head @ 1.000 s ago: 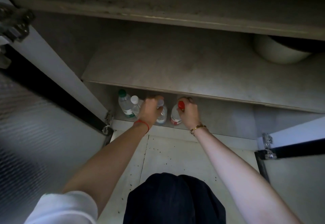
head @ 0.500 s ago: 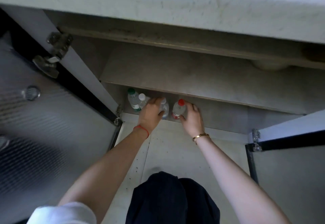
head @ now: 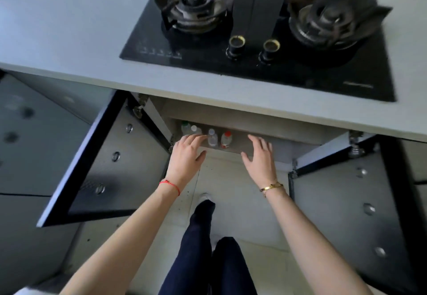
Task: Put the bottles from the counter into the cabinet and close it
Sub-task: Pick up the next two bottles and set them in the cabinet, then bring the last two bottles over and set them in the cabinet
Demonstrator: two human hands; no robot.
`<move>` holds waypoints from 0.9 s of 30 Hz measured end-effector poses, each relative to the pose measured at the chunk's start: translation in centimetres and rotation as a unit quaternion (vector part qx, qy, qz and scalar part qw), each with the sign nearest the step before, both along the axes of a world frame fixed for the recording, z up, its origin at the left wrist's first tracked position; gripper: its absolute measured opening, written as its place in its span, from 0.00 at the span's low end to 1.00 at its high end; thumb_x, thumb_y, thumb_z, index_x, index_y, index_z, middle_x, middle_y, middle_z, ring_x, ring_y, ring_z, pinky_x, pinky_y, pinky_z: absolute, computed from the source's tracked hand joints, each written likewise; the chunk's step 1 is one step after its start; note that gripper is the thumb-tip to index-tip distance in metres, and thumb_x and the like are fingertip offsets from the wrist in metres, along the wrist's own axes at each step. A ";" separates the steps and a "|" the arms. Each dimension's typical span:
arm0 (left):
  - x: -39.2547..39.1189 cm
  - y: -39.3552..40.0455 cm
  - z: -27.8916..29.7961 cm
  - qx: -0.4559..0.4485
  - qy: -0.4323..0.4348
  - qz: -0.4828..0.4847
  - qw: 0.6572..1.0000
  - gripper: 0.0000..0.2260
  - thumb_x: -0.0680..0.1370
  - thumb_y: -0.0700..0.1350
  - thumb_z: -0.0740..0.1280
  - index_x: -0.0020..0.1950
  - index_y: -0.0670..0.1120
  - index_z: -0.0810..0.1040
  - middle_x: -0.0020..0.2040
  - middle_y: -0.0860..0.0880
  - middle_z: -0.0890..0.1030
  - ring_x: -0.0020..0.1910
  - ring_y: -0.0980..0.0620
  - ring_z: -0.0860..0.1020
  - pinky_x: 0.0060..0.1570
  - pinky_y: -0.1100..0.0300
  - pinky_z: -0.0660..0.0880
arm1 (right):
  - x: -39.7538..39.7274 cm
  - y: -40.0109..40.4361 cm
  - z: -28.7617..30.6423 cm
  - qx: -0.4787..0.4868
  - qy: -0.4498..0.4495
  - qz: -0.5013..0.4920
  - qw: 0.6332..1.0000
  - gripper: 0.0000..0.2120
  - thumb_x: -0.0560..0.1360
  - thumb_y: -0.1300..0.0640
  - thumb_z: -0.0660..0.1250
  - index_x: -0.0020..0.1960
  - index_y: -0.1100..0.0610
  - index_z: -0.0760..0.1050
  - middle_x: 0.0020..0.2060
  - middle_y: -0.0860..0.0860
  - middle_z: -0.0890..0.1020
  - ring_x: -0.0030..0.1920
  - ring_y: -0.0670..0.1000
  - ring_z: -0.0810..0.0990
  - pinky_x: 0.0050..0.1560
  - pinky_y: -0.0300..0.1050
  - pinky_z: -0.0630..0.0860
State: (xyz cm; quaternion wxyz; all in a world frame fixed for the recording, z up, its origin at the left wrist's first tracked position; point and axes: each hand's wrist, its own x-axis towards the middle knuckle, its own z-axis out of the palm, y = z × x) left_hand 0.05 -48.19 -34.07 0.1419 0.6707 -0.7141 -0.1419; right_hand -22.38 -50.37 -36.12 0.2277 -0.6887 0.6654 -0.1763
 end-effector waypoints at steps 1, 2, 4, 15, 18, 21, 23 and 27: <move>-0.1 1.0 2.2 -0.008 0.006 0.002 1.000 0.20 0.75 0.45 0.68 0.67 0.48 0.74 0.64 0.49 0.79 0.63 0.46 0.75 0.62 0.48 0.73 | -0.6 1.2 2.4 -0.006 -0.001 0.000 1.000 0.24 0.75 0.55 0.67 0.70 0.58 0.68 0.64 0.56 0.75 0.63 0.59 0.70 0.64 0.51 0.68; -0.2 2.2 4.7 -0.012 0.010 0.004 1.000 0.20 0.75 0.45 0.68 0.67 0.48 0.74 0.63 0.49 0.79 0.63 0.46 0.75 0.62 0.48 0.73 | -1.3 2.8 5.1 -0.009 -0.002 -0.005 1.000 0.25 0.75 0.55 0.67 0.70 0.58 0.68 0.64 0.56 0.75 0.63 0.58 0.70 0.64 0.51 0.68; -0.3 4.0 8.1 -0.020 0.015 0.013 1.000 0.19 0.75 0.45 0.69 0.66 0.48 0.75 0.63 0.49 0.79 0.63 0.46 0.75 0.63 0.48 0.72 | -2.4 5.1 8.8 -0.016 0.001 -0.007 1.000 0.25 0.76 0.54 0.67 0.71 0.57 0.67 0.64 0.55 0.75 0.65 0.57 0.69 0.65 0.50 0.68; -1.4 12.8 23.0 -0.070 0.045 -0.027 0.996 0.19 0.75 0.43 0.70 0.66 0.48 0.75 0.64 0.50 0.78 0.65 0.48 0.73 0.67 0.51 0.65 | -6.5 16.4 24.5 -0.083 0.005 -0.049 0.995 0.27 0.75 0.53 0.68 0.71 0.56 0.66 0.65 0.52 0.74 0.68 0.54 0.65 0.70 0.51 0.67; -1.5 13.9 24.8 -0.068 0.053 -0.049 0.995 0.21 0.75 0.44 0.71 0.68 0.48 0.74 0.64 0.49 0.78 0.65 0.47 0.73 0.67 0.49 0.66 | -6.7 18.8 26.5 -0.093 0.012 -0.069 0.993 0.28 0.75 0.52 0.68 0.72 0.55 0.65 0.65 0.52 0.74 0.69 0.54 0.66 0.69 0.47 0.65; -1.8 14.7 26.1 -0.060 0.063 -0.087 0.992 0.22 0.75 0.44 0.71 0.68 0.48 0.73 0.63 0.49 0.78 0.65 0.46 0.73 0.67 0.46 0.68 | -6.9 21.1 27.8 -0.106 0.019 -0.104 0.989 0.27 0.75 0.52 0.68 0.71 0.55 0.65 0.65 0.52 0.74 0.69 0.53 0.66 0.68 0.42 0.62; -2.3 14.9 26.7 -0.055 0.069 -0.117 0.989 0.21 0.75 0.44 0.71 0.68 0.48 0.73 0.63 0.49 0.78 0.65 0.45 0.73 0.67 0.45 0.69 | -6.9 22.7 28.5 -0.115 0.026 -0.129 0.985 0.27 0.75 0.51 0.68 0.71 0.55 0.66 0.65 0.51 0.74 0.68 0.53 0.67 0.68 0.43 0.65; -4.0 15.0 27.6 -0.032 0.077 -0.188 0.979 0.20 0.75 0.45 0.70 0.67 0.47 0.74 0.62 0.48 0.79 0.64 0.45 0.74 0.65 0.44 0.71 | -6.9 26.2 29.5 -0.120 0.028 -0.191 0.974 0.26 0.75 0.52 0.68 0.70 0.55 0.66 0.64 0.52 0.75 0.67 0.53 0.68 0.68 0.48 0.68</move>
